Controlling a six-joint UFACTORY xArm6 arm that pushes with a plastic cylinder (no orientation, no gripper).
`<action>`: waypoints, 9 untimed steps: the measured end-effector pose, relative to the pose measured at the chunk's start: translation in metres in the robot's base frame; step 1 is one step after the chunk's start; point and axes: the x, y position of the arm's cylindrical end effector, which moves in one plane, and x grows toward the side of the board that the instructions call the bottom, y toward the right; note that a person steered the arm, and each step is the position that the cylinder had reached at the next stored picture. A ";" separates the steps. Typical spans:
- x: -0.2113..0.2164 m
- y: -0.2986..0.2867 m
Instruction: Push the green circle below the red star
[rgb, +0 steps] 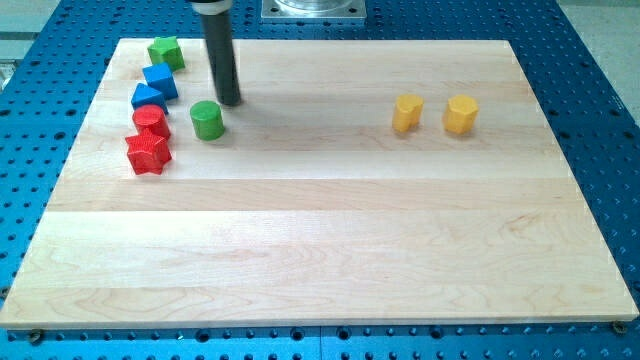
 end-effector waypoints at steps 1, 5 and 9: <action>0.019 -0.006; 0.111 0.034; 0.146 -0.004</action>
